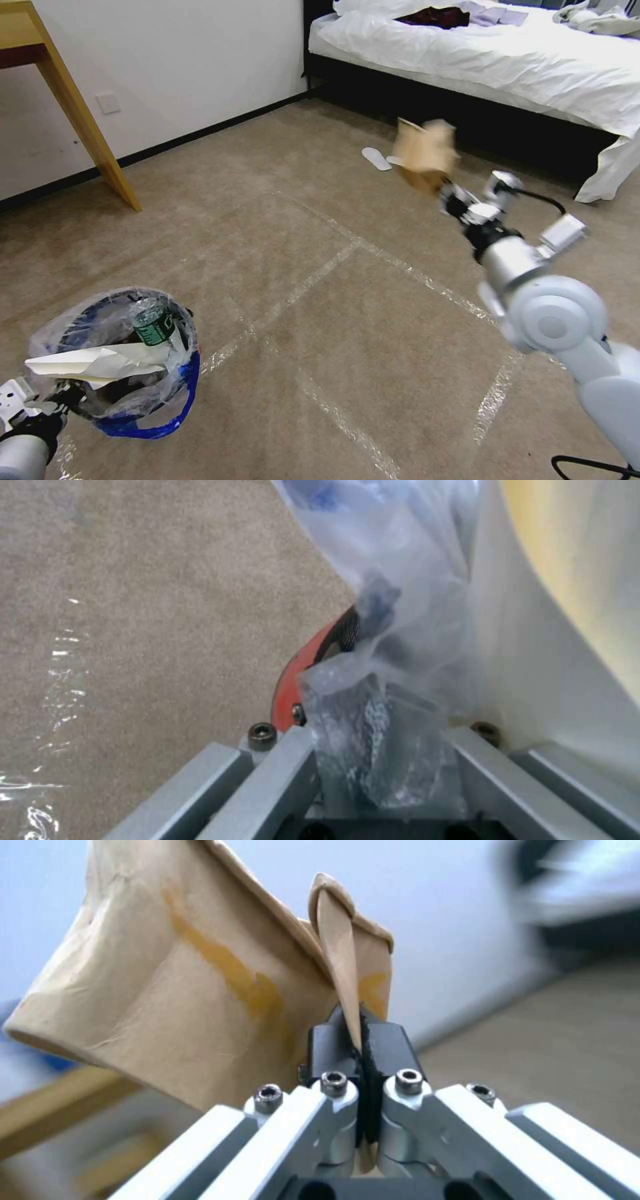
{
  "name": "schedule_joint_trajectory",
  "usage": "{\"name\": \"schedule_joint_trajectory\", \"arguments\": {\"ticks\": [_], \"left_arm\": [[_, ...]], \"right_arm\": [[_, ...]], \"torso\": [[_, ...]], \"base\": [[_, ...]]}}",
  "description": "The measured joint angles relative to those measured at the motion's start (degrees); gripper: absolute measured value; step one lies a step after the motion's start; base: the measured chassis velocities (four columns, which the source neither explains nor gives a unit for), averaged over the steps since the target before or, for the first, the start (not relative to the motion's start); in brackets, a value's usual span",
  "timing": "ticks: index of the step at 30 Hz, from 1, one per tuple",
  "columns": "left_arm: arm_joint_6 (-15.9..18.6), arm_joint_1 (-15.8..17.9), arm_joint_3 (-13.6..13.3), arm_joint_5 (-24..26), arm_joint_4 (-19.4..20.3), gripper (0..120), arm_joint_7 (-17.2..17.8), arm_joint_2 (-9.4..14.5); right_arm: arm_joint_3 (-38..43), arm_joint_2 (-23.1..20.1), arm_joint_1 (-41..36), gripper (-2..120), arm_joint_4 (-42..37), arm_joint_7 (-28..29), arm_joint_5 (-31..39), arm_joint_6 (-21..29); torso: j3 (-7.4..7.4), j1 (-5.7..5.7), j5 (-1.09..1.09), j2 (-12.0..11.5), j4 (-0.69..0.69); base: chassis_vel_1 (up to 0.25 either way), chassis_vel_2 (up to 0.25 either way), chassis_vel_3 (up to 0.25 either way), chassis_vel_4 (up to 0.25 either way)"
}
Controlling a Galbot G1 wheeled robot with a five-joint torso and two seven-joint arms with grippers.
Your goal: Pick up the trash bin and place the garbage on the floor into it.
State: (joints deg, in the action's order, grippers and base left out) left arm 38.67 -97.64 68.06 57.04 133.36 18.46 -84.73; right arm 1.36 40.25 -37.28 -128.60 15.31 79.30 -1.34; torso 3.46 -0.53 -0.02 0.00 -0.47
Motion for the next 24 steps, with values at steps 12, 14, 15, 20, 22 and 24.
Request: {"name": "schedule_joint_trajectory", "arguments": {"ticks": [12, 14, 15, 20, 22, 24], "left_arm": [[0.1, -0.3, 0.0, 0.2, 0.3, 0, 0.1, 1.2], [0.1, -0.3, -0.1, 0.2, 0.3, 0, 0.1, 1.3], [0.2, -0.1, -0.1, 0.2, 0.3, 0, 0.1, 1.4], [0.2, 0.3, -0.2, 0.2, -0.2, 0, 0.1, 1.6], [0.2, 0.4, -0.3, 0.2, -0.2, 0, 0.1, 1.7], [0.2, 0.4, -0.3, 0.2, -0.2, 0, 0.1, 1.7]], "right_arm": [[-45.4, 6.7, 35.6, 0, 0.2, -5.3, 1.8, -1.0], [-49.1, 8.2, 38.2, 0, 0.6, -5.0, 2.0, -0.6], [-52.8, 9.8, 40.9, 0, 1.2, -4.2, 2.5, 0.4], [-62.2, 13.4, 47.9, 0, 2.5, -2.4, 3.5, 2.8], [-66.6, 15.7, 51.1, 0, 3.2, -1.5, 3.4, 3.7], [-67.7, 16.9, 51.9, 0, 3.7, -1.1, 3.8, 4.1]], "torso": [[0.01, -0.01, 0.00, 0.0, 0.01], [0.00, -0.01, -0.01, 0.0, 0.01], [0.01, -0.01, 0.00, 0.0, 0.01], [0.01, -0.02, -0.01, 0.0, 0.00], [0.01, -0.02, 0.00, 0.0, 0.00], [0.01, -0.02, 0.01, 0.0, -0.01]], "base": [[0.000, 0.000, 0.000, 0.000], [0.000, 0.000, 0.000, 0.000], [0.000, 0.000, 0.000, 0.000], [0.000, 0.000, 0.000, 0.000], [0.000, 0.000, 0.000, 0.000], [0.000, 0.000, 0.000, 0.000]]}}
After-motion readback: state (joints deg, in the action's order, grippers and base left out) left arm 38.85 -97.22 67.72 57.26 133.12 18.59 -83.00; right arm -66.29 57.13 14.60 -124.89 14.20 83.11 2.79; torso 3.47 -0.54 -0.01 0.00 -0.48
